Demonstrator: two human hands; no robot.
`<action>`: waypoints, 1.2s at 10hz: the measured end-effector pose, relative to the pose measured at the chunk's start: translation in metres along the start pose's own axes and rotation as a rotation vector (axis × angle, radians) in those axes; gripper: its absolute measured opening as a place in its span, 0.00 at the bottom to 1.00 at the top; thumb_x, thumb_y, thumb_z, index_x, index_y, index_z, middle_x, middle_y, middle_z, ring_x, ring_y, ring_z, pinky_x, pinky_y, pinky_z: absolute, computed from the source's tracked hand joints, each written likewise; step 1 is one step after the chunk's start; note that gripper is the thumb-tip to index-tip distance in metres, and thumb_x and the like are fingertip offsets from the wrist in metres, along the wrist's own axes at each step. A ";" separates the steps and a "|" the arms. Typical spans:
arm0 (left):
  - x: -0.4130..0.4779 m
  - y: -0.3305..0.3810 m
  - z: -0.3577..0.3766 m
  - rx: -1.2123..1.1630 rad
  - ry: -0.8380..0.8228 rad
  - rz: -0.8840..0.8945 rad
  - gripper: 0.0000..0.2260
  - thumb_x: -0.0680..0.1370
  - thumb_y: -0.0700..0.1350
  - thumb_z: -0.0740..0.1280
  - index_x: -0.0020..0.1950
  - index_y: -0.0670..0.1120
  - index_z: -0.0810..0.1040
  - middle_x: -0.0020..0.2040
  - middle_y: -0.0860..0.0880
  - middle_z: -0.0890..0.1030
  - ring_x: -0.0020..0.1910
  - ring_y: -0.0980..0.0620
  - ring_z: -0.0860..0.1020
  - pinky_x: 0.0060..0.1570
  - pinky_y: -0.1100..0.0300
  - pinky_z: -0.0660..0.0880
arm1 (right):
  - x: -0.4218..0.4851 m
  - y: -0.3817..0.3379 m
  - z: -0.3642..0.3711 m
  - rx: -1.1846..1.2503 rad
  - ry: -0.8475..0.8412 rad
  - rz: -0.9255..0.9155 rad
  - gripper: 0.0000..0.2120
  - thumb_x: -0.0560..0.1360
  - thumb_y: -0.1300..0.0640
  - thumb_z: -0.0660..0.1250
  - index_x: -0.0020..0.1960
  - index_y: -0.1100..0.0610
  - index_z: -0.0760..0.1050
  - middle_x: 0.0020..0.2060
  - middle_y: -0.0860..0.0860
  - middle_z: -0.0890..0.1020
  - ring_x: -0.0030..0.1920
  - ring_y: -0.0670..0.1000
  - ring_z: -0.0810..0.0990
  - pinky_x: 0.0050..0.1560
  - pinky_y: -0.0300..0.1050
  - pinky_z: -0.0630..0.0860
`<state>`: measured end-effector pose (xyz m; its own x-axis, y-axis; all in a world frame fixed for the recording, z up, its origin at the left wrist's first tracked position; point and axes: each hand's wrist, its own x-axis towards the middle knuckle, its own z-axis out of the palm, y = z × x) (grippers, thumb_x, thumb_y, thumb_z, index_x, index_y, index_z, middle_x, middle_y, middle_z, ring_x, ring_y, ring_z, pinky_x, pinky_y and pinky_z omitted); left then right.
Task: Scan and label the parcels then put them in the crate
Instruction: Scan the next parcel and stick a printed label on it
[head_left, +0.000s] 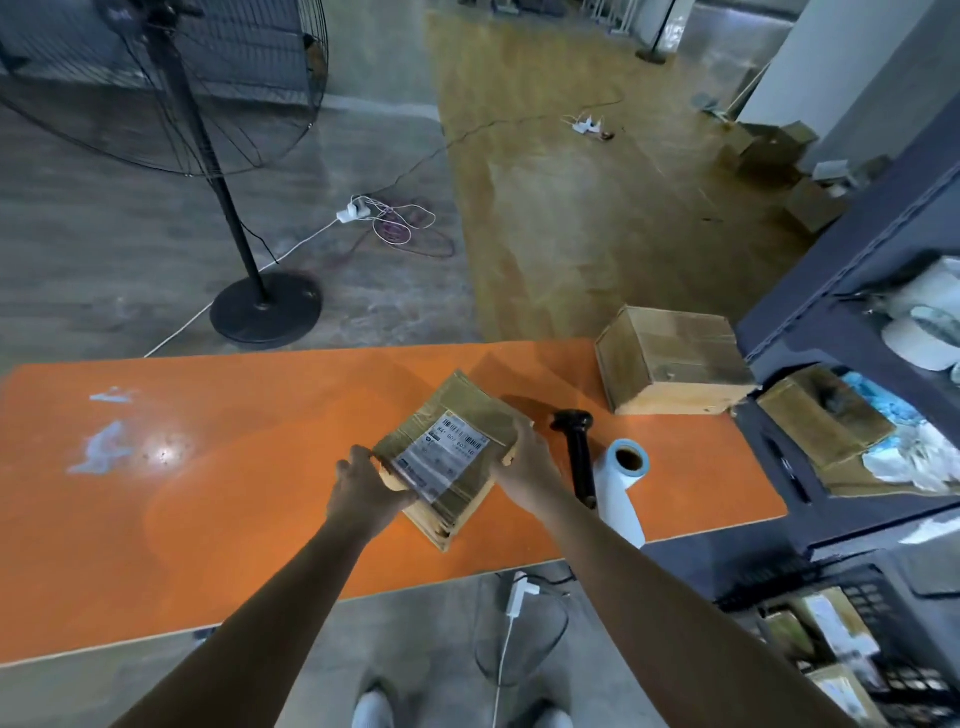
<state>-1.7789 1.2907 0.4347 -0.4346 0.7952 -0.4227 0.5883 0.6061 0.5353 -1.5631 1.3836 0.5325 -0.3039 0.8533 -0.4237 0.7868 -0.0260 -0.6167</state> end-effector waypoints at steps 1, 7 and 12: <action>0.010 -0.002 0.004 0.020 0.038 0.021 0.53 0.52 0.69 0.74 0.73 0.59 0.58 0.64 0.48 0.69 0.58 0.45 0.75 0.53 0.49 0.77 | -0.011 -0.005 0.001 -0.079 -0.018 -0.023 0.38 0.77 0.51 0.68 0.79 0.52 0.50 0.74 0.57 0.60 0.58 0.55 0.75 0.38 0.37 0.74; -0.063 0.117 -0.010 0.137 0.059 0.029 0.42 0.69 0.65 0.72 0.72 0.44 0.57 0.62 0.44 0.69 0.59 0.43 0.76 0.49 0.52 0.75 | 0.005 0.027 -0.051 -0.406 0.116 -0.052 0.33 0.81 0.46 0.60 0.79 0.55 0.51 0.76 0.55 0.58 0.74 0.59 0.61 0.70 0.58 0.67; -0.054 0.164 0.025 0.137 0.153 -0.139 0.38 0.72 0.63 0.70 0.70 0.43 0.59 0.63 0.41 0.70 0.64 0.40 0.71 0.57 0.47 0.73 | 0.058 0.074 -0.074 -0.187 0.047 0.110 0.30 0.81 0.57 0.62 0.77 0.60 0.52 0.60 0.61 0.77 0.55 0.62 0.79 0.46 0.53 0.77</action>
<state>-1.6423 1.3471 0.5272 -0.6097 0.7040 -0.3642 0.5982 0.7102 0.3713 -1.4829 1.4693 0.5114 -0.1892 0.8741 -0.4473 0.9011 -0.0264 -0.4328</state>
